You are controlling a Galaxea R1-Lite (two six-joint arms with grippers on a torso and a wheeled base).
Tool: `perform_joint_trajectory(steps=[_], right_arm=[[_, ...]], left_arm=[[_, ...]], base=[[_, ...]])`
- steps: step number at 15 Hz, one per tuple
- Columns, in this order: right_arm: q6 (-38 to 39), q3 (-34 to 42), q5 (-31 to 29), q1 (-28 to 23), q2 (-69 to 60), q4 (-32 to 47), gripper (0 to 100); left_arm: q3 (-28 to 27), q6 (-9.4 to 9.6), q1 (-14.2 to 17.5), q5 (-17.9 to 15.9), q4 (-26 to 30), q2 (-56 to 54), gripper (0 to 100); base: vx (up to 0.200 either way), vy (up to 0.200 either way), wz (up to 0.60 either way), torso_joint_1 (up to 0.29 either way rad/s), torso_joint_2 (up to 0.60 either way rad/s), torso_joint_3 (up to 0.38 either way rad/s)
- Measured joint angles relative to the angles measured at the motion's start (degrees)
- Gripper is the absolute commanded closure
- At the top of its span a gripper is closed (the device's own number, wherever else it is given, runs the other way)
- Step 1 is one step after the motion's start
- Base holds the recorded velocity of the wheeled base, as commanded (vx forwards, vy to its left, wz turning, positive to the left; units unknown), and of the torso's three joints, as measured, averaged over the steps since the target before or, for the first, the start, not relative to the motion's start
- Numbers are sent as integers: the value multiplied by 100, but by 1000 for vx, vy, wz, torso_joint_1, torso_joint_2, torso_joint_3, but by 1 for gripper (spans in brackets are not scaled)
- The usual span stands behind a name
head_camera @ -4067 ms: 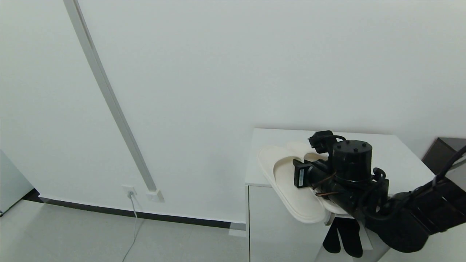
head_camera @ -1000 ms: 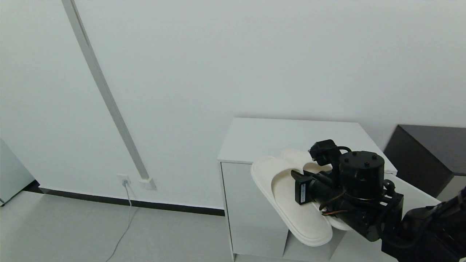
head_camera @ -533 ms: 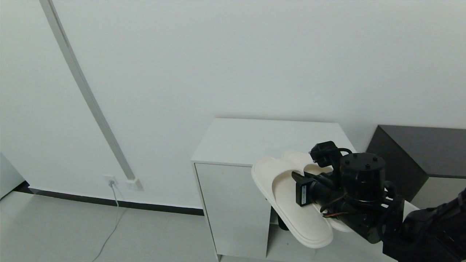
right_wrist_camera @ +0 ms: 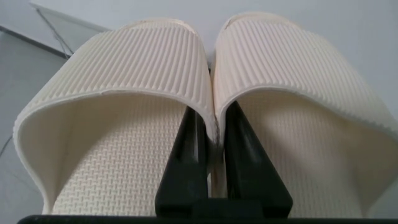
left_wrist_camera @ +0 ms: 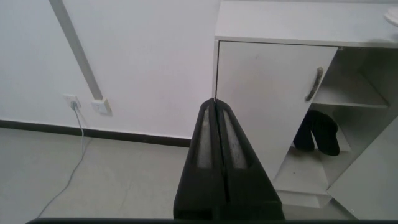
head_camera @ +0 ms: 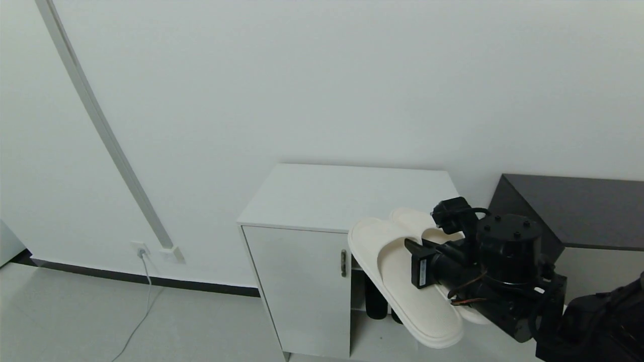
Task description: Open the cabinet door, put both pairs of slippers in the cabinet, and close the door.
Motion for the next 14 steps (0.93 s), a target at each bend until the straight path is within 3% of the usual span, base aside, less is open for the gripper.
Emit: perform_joint_trajectory(steps=[8,14], right_arm=[[-462,500,167,-66,68,-740,100],[-541,660,236,-79,247,-1312,100]], left_arm=[[-2,0,7,0,0,0,100],[-2,0,11,-2,-2,0,100]], base=[[0,0,0,0,0,0],[0,0,0,-141,324,177]])
